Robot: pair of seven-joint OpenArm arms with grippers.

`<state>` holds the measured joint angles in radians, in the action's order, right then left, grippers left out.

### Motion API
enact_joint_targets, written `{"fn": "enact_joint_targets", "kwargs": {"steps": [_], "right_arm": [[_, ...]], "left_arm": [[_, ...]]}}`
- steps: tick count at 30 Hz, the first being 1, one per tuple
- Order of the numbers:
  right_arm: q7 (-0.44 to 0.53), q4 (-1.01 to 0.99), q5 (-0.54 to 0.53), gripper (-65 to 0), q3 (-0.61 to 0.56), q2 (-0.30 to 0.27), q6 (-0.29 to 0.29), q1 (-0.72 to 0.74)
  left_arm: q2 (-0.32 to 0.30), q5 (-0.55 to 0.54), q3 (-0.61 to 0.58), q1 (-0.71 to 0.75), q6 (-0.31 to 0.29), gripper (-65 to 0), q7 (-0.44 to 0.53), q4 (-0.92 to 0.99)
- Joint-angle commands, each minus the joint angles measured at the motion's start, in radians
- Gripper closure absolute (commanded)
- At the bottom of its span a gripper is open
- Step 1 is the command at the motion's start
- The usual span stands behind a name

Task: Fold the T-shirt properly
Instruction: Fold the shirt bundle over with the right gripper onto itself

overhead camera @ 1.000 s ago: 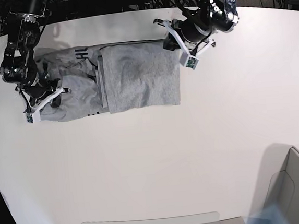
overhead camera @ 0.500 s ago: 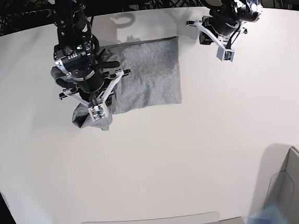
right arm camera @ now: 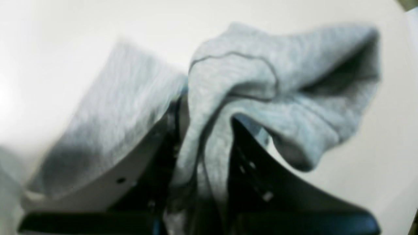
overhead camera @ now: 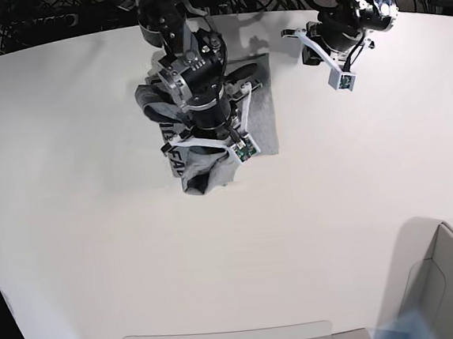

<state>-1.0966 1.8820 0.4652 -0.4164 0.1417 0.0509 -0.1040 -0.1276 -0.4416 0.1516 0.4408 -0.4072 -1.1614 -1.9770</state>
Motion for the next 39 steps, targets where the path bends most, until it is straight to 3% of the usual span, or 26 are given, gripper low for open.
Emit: {"fn": "enact_joint_targets", "kwargs": {"steps": [1,4,10,13,23,28,32,35,39], "right_arm": [[0.022,-0.002,0.005,0.0,-0.012,0.011,-0.004,0.017],[0.014,-0.037,0.005,-1.3,-0.023,0.009,-0.004,0.017],[-0.024,-0.035,0.007,-27.2,-0.086,0.003,-0.004,0.010],[-0.026,-0.035,0.007,-32.8,-0.112,0.003,-0.004,0.013],[-0.018,-0.060,0.000,-32.7,-0.275,0.011,-0.004,0.057],[-0.018,0.083,0.005,-32.6,-0.286,0.009,-0.004,0.048],[-0.017,0.173,0.005,-29.2,-0.186,0.003,-0.004,0.028],[-0.017,0.175,0.000,-20.3,-0.075,-0.007,-0.003,0.019],[-0.017,0.175,-0.030,-7.7,0.081,-0.018,0.004,0.013]], "left_arm": [[-0.004,-0.007,0.004,0.000,-0.002,-1.5,0.013,-0.014],[-0.004,-0.007,0.004,0.000,-0.002,-1.6,0.013,-0.014],[-0.004,-0.007,0.004,-0.001,-0.002,-1.6,0.013,0.021],[-0.004,-0.007,0.004,-0.003,-0.002,-1.7,0.013,0.043],[-0.001,-0.007,0.035,-0.003,-0.002,-1.7,0.013,0.044],[0.001,-0.009,0.121,0.000,0.000,-1.7,0.013,0.041],[-0.002,-0.010,0.128,0.000,-0.002,-1.5,0.013,0.037],[-0.002,-0.012,0.087,-0.001,-0.003,-1.4,0.018,0.015],[-0.004,-0.012,-0.066,-0.004,-0.003,-0.4,0.025,-0.052]]}}
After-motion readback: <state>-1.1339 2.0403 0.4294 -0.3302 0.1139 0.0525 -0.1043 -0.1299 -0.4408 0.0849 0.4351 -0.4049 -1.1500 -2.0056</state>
